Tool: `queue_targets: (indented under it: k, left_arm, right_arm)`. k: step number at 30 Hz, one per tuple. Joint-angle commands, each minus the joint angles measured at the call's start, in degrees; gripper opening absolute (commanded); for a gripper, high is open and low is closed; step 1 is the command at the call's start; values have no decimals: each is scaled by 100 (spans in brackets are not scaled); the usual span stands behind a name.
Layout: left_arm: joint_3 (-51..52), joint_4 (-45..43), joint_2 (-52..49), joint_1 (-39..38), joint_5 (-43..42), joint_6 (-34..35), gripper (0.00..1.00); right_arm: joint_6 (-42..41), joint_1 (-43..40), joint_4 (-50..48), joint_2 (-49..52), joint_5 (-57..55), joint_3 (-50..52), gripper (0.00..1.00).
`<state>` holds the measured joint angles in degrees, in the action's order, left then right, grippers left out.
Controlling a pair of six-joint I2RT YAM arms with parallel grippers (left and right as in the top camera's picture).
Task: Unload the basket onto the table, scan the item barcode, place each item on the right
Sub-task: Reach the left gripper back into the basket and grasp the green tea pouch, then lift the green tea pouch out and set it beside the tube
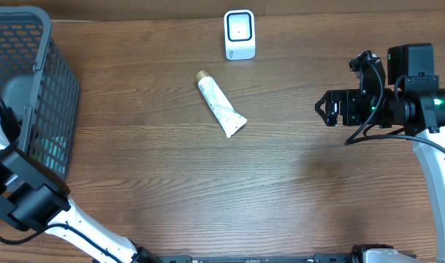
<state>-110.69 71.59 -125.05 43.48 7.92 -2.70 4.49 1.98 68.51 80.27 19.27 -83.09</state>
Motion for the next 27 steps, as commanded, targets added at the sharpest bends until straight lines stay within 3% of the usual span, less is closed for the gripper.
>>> queue_targets:
  k: [1,6,11,18,23,27]
  left_arm:
    - [-1504,542,35,-120,-459,402,4]
    - [-2643,1040,35,-120,-531,507,4]
    - [-3296,1325,66,-208,-1233,503,4]
    - [-4699,1399,826,-691,-1237,505,4]
    - [-5040,1762,2002,-1976,-1213,531,4]
    - [-5040,2122,2229,-3143,-734,807,4]
  right_arm:
    - [-13,22,-31,13,31,-118,100]
    - [-13,22,-31,13,33,-118,100]
    - [-15,22,-26,13,33,-118,100]
    - [-13,22,-33,13,31,-118,100]
    - [-15,22,-44,13,33,-118,100]
    - [-15,22,-39,13,33,-118,100]
